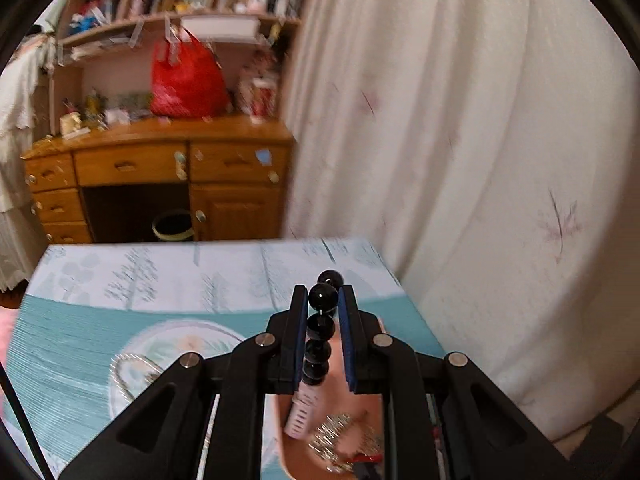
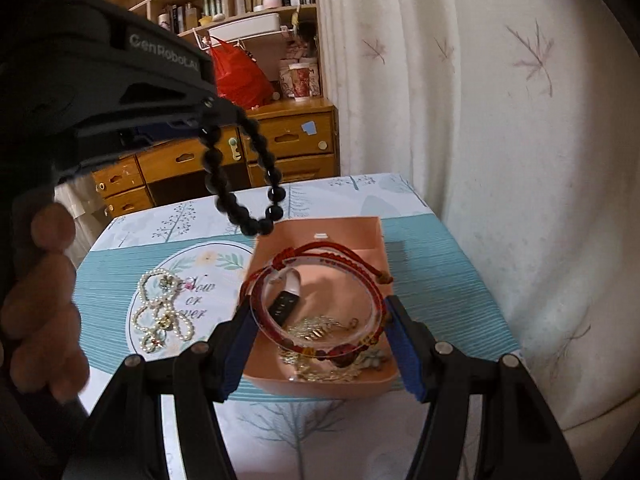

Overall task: Organize jewelry
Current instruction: 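Carry both bracelets into the pink tray and open both grippers, then withdraw both grippers from the tray toward the pearl necklace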

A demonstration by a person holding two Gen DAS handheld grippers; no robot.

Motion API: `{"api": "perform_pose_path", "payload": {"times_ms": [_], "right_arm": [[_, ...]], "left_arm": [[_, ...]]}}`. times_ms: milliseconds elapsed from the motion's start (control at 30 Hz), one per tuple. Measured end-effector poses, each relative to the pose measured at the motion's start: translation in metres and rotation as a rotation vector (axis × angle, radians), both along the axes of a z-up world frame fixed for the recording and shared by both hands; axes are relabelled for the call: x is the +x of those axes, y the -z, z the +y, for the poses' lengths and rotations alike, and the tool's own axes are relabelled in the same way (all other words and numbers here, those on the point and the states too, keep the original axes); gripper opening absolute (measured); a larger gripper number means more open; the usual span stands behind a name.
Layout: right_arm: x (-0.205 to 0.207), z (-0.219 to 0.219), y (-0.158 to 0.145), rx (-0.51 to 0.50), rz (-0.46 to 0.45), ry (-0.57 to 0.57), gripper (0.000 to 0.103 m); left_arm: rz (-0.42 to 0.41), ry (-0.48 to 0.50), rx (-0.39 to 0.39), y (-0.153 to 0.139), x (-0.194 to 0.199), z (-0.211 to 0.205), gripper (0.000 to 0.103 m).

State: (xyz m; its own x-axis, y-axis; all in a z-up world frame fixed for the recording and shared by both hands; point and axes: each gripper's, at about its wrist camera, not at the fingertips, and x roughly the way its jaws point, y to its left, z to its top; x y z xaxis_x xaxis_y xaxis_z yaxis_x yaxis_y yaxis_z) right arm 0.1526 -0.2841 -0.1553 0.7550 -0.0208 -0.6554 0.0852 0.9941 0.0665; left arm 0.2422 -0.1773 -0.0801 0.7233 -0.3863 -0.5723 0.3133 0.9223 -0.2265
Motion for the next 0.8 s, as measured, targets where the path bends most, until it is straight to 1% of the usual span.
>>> {"api": "perform_pose_path", "payload": {"times_ms": [33,67,100,133,167,267,367,467,533,800], "right_arm": [[0.004,-0.004,0.003,0.021,0.026,-0.015,0.064],[0.008,-0.008,0.007,0.05,0.06,-0.043,0.066],[0.011,-0.013,0.01,0.077,0.081,-0.055,0.069],[0.011,-0.016,0.011,0.086,0.086,-0.05,0.071],[0.009,-0.019,0.012,0.09,0.084,-0.033,0.074],[0.006,-0.023,0.012,0.09,0.069,-0.006,0.077],[0.005,-0.023,0.011,0.095,0.07,-0.001,0.078],[0.004,-0.021,0.01,0.094,0.06,0.0,0.078],[0.003,-0.018,0.009,0.088,0.055,-0.008,0.078],[0.004,0.004,0.008,0.078,0.048,-0.056,0.078]], "left_arm": [[0.005,-0.003,0.015,0.003,0.001,-0.005,0.016],[0.01,-0.02,0.035,0.004,0.001,-0.008,0.031],[0.013,-0.024,0.044,0.005,0.002,-0.01,0.054],[0.009,-0.023,0.045,0.005,0.002,-0.01,0.062],[-0.009,-0.022,0.04,0.003,0.0,-0.009,0.066],[-0.021,-0.037,0.054,0.001,0.0,-0.004,0.066],[-0.002,-0.057,0.054,0.003,0.004,0.007,0.067],[0.024,-0.098,0.056,0.009,0.008,0.025,0.073],[0.039,-0.119,0.062,0.014,0.009,0.036,0.074],[0.187,-0.218,0.15,0.053,0.012,0.09,0.074]]}}
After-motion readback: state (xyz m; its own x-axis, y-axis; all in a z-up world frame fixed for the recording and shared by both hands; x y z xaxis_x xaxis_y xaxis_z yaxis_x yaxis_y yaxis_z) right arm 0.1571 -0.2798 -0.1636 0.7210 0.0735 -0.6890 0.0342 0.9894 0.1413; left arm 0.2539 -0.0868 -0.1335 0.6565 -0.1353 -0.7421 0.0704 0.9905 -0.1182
